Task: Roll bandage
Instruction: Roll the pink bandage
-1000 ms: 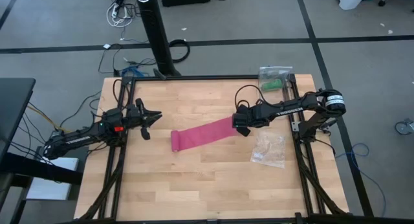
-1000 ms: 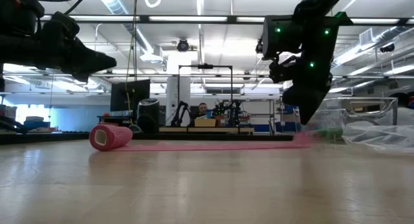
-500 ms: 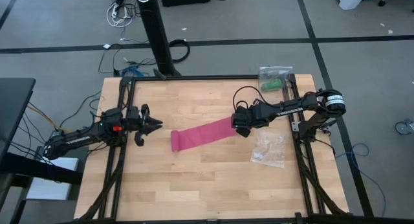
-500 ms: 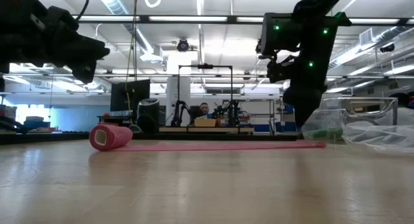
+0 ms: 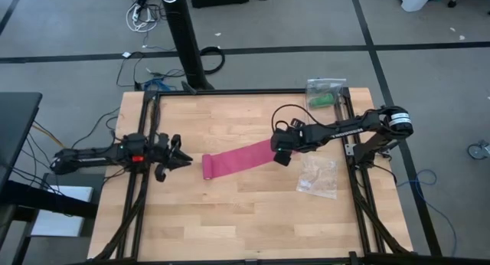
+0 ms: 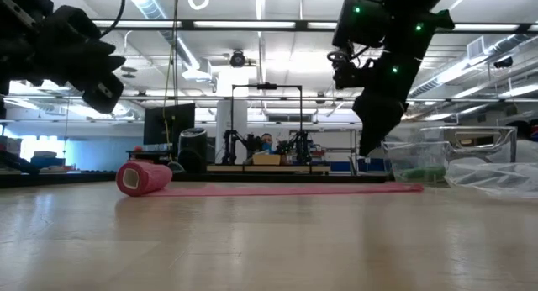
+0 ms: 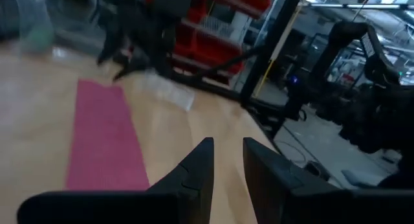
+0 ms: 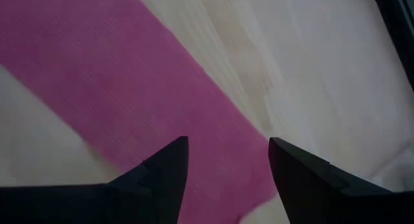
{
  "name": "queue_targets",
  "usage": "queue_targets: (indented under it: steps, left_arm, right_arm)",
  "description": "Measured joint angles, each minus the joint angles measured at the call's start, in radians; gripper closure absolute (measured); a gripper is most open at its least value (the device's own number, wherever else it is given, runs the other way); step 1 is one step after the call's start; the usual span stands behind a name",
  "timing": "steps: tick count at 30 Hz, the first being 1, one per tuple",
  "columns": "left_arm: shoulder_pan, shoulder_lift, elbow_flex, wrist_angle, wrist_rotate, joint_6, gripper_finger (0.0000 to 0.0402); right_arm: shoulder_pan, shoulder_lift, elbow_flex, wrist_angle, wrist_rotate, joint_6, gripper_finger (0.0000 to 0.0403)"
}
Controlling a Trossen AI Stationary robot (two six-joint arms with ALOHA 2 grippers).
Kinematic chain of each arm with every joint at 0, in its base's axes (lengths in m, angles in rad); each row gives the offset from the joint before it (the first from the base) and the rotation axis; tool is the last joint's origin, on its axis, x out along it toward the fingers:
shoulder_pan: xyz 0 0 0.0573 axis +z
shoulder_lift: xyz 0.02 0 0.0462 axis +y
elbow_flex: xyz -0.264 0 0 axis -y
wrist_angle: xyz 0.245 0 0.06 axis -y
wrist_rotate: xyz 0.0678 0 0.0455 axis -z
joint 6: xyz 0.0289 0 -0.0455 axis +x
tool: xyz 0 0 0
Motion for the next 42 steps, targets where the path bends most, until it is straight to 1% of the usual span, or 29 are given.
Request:
queue_targets:
  steps: [8, 11, 14, 16, 19, 21, 24, 26, 28, 34, 42]
  left_arm:
    - [-0.159, 0.186, 0.0, -0.004, -0.149, -0.119, 0.0312]
    - [-0.201, 0.257, 0.009, -0.033, -0.242, -0.129, 0.0312]
    - [-0.236, 0.34, 0.023, -0.032, -0.368, -0.089, 0.0314]
    - [-0.258, 0.405, 0.033, -0.03, -0.442, -0.041, 0.032]
    - [-0.281, 0.507, 0.055, -0.026, -0.513, 0.017, 0.034]
    - [-0.29, 0.573, 0.087, -0.016, -0.525, 0.047, 0.0358]
    - [-0.294, 0.67, 0.139, -0.03, -0.531, 0.078, 0.039]
    - [-0.294, 0.739, 0.166, -0.03, -0.532, 0.084, 0.0395]
    - [-0.294, 0.809, 0.189, -0.028, -0.533, 0.085, 0.0394]
    - [-0.294, 1.011, 0.274, -0.019, -0.55, 0.122, 0.0396]
    - [-0.292, 1.21, 0.425, -0.013, -0.57, 0.197, 0.0397]
  right_arm:
    - [0.001, -0.008, 0.0, 0.113, -0.038, -0.088, 0.019]
    - [0.002, -0.008, 0.0, 0.133, -0.042, -0.109, 0.0194]
    - [0.006, -0.008, 0.0, 0.152, -0.027, -0.137, 0.0204]
    - [0.016, -0.008, 0.0, 0.166, 0.015, -0.16, 0.0215]
    - [0.037, -0.008, 0.0, 0.185, 0.056, -0.21, 0.0246]
    - [0.05, -0.008, 0.0, 0.19, 0.056, -0.227, 0.0278]
    - [0.069, -0.008, 0.0, 0.202, 0.057, -0.242, 0.0336]
    - [0.081, -0.007, 0.0, 0.213, 0.059, -0.254, 0.0375]
    - [0.092, -0.007, 0.0, 0.226, 0.06, -0.269, 0.0395]
    - [0.101, -0.007, 0.0, 0.237, 0.063, -0.273, 0.038]
    - [0.101, -0.007, 0.0, 0.237, 0.063, -0.275, 0.0394]
